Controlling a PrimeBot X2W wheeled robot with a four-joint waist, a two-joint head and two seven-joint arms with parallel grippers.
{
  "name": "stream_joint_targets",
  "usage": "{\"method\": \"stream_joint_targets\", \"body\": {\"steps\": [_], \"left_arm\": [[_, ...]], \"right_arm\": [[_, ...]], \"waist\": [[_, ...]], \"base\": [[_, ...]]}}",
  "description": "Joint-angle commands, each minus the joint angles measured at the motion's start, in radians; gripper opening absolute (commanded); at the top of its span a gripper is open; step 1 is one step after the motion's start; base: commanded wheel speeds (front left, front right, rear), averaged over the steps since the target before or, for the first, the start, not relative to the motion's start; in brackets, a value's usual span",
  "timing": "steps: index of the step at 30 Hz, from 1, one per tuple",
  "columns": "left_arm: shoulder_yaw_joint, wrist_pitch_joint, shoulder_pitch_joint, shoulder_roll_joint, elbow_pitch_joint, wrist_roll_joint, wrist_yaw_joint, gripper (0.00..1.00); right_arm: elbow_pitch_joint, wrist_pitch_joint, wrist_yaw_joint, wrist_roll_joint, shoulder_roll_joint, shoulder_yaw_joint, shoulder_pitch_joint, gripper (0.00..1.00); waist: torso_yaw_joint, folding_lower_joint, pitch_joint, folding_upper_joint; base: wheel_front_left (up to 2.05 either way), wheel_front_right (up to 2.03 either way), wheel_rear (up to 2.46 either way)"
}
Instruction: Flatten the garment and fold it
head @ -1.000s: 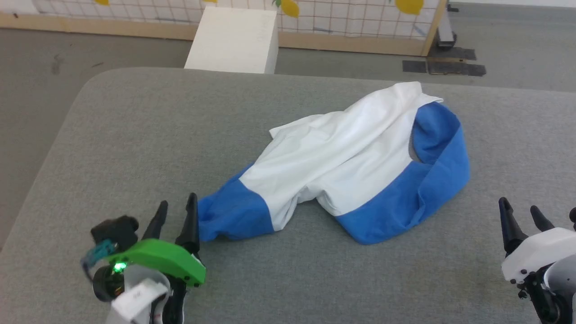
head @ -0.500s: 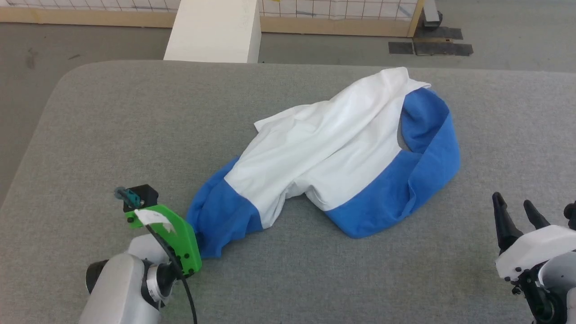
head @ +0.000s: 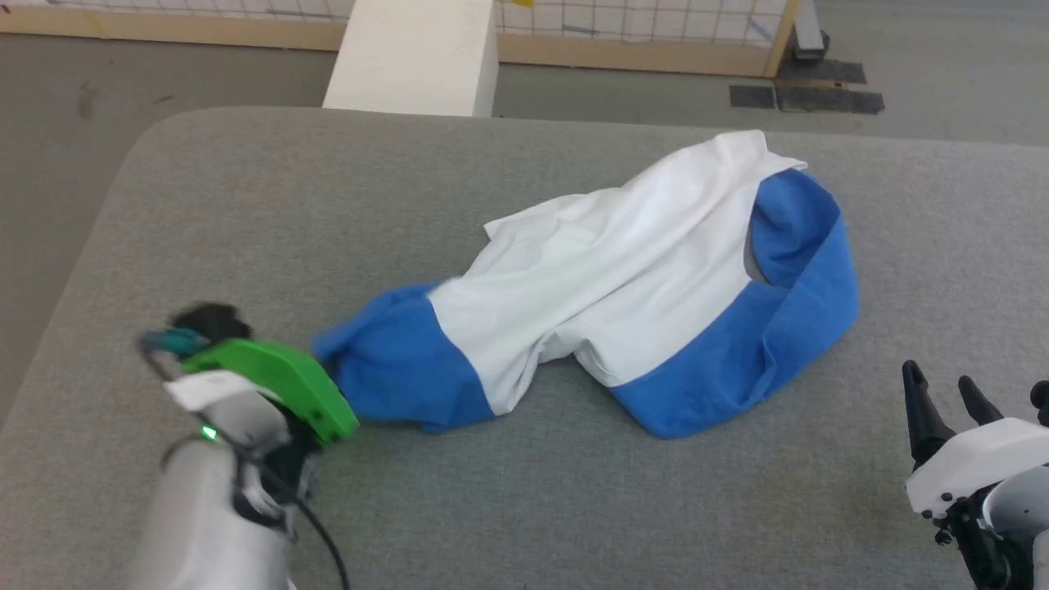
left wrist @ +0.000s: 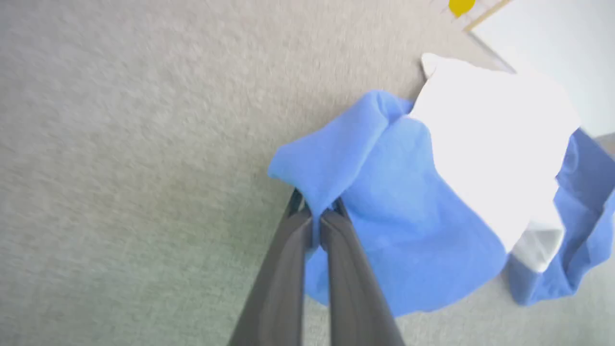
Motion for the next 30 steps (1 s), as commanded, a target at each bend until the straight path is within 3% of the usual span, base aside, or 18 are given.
{"method": "stream_joint_targets", "body": {"steps": [1,5,8,12,15,16,17,22,30], "left_arm": [[0.033,-0.036,-0.031,0.004,-0.029,-0.02,0.004,0.0],[0.131,-0.123,-0.027,0.023,-0.142,-0.046,0.037,0.0],[0.192,-0.143,0.025,0.053,-0.204,-0.03,0.09,0.0],[0.243,-0.127,0.119,0.069,-0.18,-0.02,0.148,0.0],[0.249,-0.105,0.163,0.054,-0.129,-0.036,0.159,0.0],[0.252,-0.1,0.171,0.042,-0.111,-0.048,0.161,0.21],[0.256,-0.102,0.175,0.036,-0.098,-0.054,0.164,1.0],[0.283,-0.188,0.167,0.035,-0.105,-0.055,0.149,1.0],[0.214,-0.576,0.21,0.071,-0.249,0.1,-0.034,1.0]], "right_arm": [[0.003,-0.003,-0.002,-0.007,0.001,0.003,0.004,1.0],[0.009,0.0,-0.002,-0.005,0.001,0.012,0.003,1.0],[0.012,0.001,-0.002,-0.002,0.001,0.023,0.004,1.0],[0.015,0.002,-0.002,0.001,0.001,0.035,0.001,1.0],[0.016,0.003,-0.002,0.002,0.001,0.043,0.001,1.0],[0.016,0.004,-0.002,0.002,0.001,0.044,0.001,1.0],[0.016,0.004,-0.002,0.002,0.001,0.045,0.001,1.0],[0.018,0.008,-0.002,0.002,0.001,0.051,0.005,1.0],[-0.003,0.085,-0.002,-0.044,0.001,0.073,0.007,1.0]], "waist": [[0.025,0.0001,-0.022,0.0064],[0.047,0.0001,-0.039,0.0064],[0.059,0.0001,-0.047,0.0064],[0.062,0.0001,-0.046,0.0064],[0.062,0.0001,-0.042,0.0064],[0.063,0.0001,-0.041,0.0064],[0.063,0.0001,-0.04,0.0064],[0.065,0.0001,-0.042,0.0064],[0.071,0.0001,-0.046,0.0064]], "base": [[0.0,0.0,0.0],[0.0,0.0,0.0],[0.0,0.0,0.0],[0.0,0.0,0.0],[0.0,0.0,0.0],[0.0,0.0,0.0],[0.0,0.0,0.0],[0.0,0.0,0.0],[0.0,0.0,0.0]]}}
